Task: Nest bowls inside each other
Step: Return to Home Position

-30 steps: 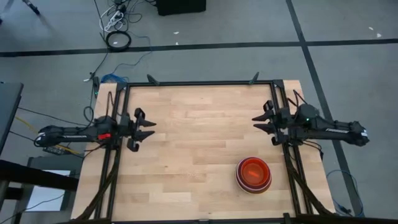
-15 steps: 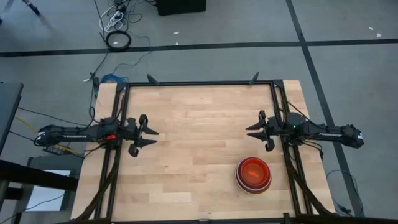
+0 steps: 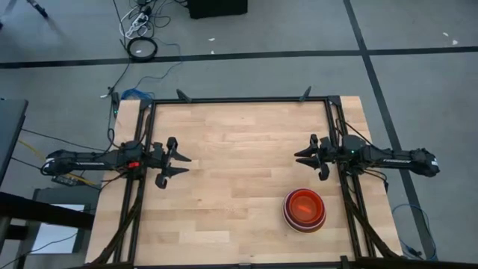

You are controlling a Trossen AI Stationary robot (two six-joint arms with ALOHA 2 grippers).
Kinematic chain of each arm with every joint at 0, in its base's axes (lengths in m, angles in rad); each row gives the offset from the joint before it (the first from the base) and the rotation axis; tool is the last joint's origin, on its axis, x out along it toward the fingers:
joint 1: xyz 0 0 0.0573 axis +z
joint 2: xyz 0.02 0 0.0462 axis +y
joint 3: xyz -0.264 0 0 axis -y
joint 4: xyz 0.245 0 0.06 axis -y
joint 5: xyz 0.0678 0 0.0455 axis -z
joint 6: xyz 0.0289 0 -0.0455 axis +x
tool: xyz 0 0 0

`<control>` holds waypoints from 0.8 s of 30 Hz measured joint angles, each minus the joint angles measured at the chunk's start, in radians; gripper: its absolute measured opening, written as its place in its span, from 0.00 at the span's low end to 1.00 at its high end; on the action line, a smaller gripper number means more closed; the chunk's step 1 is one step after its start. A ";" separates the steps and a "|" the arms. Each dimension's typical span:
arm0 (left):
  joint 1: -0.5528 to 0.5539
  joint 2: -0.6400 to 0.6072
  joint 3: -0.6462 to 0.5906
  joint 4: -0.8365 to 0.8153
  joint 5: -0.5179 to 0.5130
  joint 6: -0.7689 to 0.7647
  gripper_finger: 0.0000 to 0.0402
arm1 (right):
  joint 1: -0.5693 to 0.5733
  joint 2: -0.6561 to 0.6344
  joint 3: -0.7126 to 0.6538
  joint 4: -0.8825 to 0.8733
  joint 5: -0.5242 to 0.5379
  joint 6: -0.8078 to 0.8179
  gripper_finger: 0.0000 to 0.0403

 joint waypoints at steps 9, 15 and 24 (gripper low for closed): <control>0.000 0.000 0.000 0.004 0.000 0.000 0.44 | 0.000 0.001 0.000 0.006 0.001 -0.006 0.26; 0.000 0.000 0.000 0.004 -0.001 0.000 0.44 | 0.000 0.001 0.000 0.006 0.002 -0.007 0.26; 0.000 0.000 0.000 0.004 -0.001 0.000 0.44 | 0.000 0.001 0.000 0.007 0.002 -0.007 0.26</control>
